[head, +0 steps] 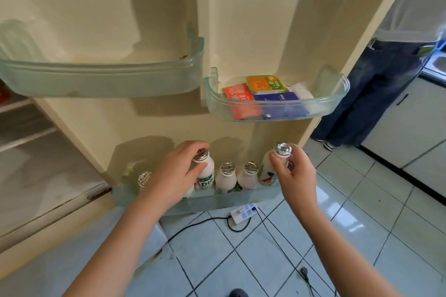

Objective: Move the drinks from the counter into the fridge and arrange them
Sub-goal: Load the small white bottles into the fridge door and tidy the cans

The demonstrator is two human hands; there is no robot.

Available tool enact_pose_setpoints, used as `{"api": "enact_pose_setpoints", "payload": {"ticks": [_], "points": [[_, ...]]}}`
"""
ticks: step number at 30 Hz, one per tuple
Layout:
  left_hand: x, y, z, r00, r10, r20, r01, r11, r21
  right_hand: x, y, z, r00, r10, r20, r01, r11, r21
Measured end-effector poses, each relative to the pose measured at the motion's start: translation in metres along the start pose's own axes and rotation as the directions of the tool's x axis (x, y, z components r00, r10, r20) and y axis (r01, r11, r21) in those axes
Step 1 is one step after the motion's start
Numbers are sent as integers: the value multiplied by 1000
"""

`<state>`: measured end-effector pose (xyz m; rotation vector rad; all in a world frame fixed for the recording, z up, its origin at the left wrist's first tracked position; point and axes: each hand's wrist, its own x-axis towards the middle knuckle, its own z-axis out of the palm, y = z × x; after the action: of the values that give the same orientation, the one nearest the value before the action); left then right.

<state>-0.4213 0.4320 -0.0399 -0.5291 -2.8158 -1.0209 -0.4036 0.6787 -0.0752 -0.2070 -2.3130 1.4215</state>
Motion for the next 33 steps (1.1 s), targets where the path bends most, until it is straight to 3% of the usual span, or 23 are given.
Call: {"api": "enact_pose_setpoints", "payload": {"ticks": [5, 12, 23, 25, 27, 30, 33], "points": [[-1, -11, 11, 990, -50, 132, 48, 999, 15, 0, 19, 7, 998, 25, 55, -20, 996, -93], [3, -19, 21, 978, -54, 203, 23, 988, 150, -7, 41, 16, 989, 119, 89, -107, 985, -136], [-5, -30, 27, 980, 34, 195, -85, 963, 256, -27, 37, 22, 996, 82, 41, -68, 959, -276], [-8, -29, 27, 988, 85, 126, -113, 966, 233, -35, 38, 21, 996, 85, 15, -77, 956, -282], [-15, -27, 29, 984, 172, -47, -164, 975, 149, -45, 39, 18, 997, 79, -23, -82, 961, -265], [-31, -21, 41, 902, 253, -351, -255, 966, 40, -65, 45, 10, 992, 93, -84, -111, 964, -242], [-51, -13, 65, 824, 320, -467, -367, 930, -9, -91, 57, -2, 983, 149, -109, -172, 953, -248]]}}
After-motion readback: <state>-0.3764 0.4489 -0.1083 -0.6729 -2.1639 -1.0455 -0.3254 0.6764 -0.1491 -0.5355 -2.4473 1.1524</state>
